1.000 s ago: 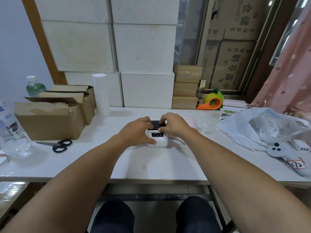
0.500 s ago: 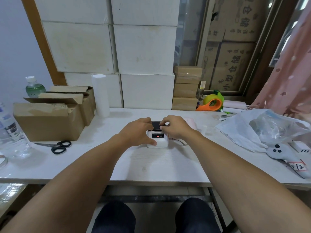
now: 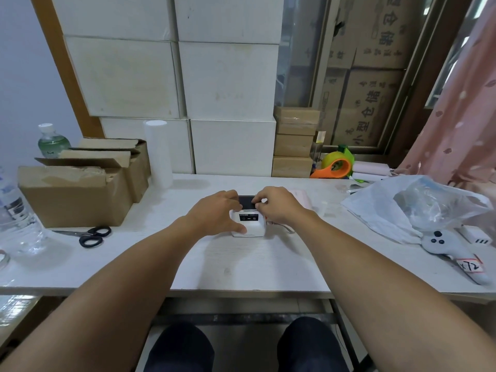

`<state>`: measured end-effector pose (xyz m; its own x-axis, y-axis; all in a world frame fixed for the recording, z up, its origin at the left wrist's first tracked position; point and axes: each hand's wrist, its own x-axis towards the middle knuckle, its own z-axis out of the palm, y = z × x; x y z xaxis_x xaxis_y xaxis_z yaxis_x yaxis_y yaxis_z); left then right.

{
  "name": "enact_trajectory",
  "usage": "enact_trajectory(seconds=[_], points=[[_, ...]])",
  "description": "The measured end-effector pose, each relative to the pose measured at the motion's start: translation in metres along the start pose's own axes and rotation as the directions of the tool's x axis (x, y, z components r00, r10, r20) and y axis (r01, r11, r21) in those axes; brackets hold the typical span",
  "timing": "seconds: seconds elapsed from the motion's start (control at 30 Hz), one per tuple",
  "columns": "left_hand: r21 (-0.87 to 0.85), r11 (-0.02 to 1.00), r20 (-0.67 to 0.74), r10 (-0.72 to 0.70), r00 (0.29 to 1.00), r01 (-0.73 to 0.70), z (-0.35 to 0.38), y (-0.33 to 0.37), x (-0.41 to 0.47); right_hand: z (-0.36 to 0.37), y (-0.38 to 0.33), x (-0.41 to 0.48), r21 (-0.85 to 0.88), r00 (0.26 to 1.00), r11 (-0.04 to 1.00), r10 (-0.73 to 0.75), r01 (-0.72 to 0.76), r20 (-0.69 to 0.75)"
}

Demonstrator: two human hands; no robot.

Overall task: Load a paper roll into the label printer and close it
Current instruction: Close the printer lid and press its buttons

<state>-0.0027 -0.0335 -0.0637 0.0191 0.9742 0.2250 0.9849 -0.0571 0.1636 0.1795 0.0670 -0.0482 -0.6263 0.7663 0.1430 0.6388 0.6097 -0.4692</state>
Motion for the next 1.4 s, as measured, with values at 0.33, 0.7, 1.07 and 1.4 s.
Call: enact_trajectory(seconds=[0.33, 0.7, 1.07, 1.4], points=[[-0.093, 0.994, -0.028, -0.06, 0.998, 0.057, 0.001, 0.003, -0.002, 0.002, 0.007, -0.007, 0.094, 0.999, 0.995, 0.034, -0.038, 0.039], [-0.132, 0.983, -0.045, -0.133, 0.99, 0.126, 0.003, 0.005, -0.001, 0.013, 0.019, -0.004, 0.123, 0.985, 0.977, 0.172, -0.172, 0.015], [-0.22, 0.969, -0.015, -0.114, 0.993, 0.108, 0.003, -0.001, 0.001, 0.006, 0.022, -0.008, 0.264, 0.977, 0.941, 0.201, -0.214, 0.077], [-0.443, 0.859, 0.035, -0.27, 0.962, 0.257, 0.004, 0.0, 0.008, 0.01, 0.028, -0.006, 0.299, 0.967, 0.92, 0.24, -0.253, 0.082]])
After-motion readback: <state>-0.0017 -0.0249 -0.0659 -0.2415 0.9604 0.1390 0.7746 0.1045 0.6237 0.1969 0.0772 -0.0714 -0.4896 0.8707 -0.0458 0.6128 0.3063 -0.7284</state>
